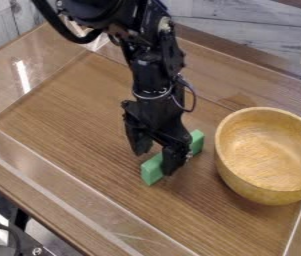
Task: Put the green block in the brown bowl
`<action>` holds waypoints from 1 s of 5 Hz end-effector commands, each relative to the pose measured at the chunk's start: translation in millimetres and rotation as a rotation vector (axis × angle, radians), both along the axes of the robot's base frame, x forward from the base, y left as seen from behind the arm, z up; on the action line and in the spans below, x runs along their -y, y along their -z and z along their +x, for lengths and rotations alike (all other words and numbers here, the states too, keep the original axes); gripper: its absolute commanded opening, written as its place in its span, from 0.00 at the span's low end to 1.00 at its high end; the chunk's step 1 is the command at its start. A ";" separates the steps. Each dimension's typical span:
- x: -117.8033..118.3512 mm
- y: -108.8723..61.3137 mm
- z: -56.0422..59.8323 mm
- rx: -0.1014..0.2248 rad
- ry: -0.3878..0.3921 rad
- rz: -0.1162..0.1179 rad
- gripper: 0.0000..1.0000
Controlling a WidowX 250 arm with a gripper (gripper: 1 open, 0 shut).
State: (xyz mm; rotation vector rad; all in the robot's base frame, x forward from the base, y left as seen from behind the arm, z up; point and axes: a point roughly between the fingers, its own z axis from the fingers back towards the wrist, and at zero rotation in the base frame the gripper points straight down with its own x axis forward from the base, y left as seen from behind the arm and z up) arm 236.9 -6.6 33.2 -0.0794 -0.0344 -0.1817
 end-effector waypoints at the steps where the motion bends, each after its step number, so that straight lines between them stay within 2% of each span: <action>1: 3.6 -12.5 11.2 0.063 0.013 -0.002 1.00; 2: 5.9 -12.8 11.3 0.066 0.020 -0.005 1.00; 3: -6.6 -23.2 11.8 0.069 0.019 -0.008 1.00; 5: -27.8 -5.5 -0.6 0.077 -0.035 -0.012 1.00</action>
